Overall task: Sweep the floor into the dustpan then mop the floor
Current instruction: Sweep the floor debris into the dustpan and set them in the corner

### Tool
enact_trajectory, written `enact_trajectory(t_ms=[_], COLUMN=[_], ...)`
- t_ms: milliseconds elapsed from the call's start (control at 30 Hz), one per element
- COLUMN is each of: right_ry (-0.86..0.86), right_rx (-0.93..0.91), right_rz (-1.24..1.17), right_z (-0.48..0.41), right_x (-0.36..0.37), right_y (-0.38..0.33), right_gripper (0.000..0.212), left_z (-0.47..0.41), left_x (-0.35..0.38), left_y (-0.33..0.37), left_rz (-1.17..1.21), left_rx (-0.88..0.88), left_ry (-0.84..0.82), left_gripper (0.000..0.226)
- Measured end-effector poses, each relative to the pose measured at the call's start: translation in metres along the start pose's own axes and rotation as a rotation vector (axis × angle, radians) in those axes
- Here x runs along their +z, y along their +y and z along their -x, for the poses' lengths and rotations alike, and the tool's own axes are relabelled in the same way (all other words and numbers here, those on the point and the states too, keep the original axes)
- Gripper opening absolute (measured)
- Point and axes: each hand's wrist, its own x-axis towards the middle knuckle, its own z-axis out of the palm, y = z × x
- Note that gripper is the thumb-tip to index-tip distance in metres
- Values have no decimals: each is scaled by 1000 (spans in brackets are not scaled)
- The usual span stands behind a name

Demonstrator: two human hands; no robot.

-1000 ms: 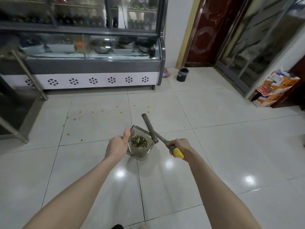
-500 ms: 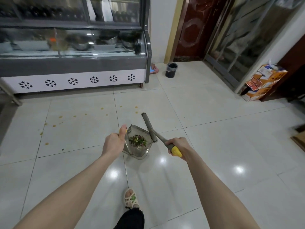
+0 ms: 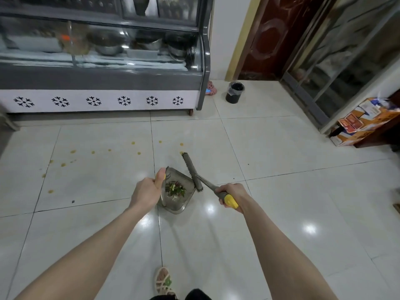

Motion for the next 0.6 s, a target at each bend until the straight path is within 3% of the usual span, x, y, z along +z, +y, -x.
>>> enact_trajectory(t_ms=[200,600], right_ry=[-8,30], right_rx=[12,32], right_rz=[21,-52], right_z=[-33,-106], right_x=[7,-47], right_y=[-32,-75], right_gripper=[12,11], left_z=[-39,-105], left_x=[-2,39], left_y=[10,70], left_rz=[-18,-56], left_rx=[20,66], left_ry=[-28,-100], left_gripper=[76,75])
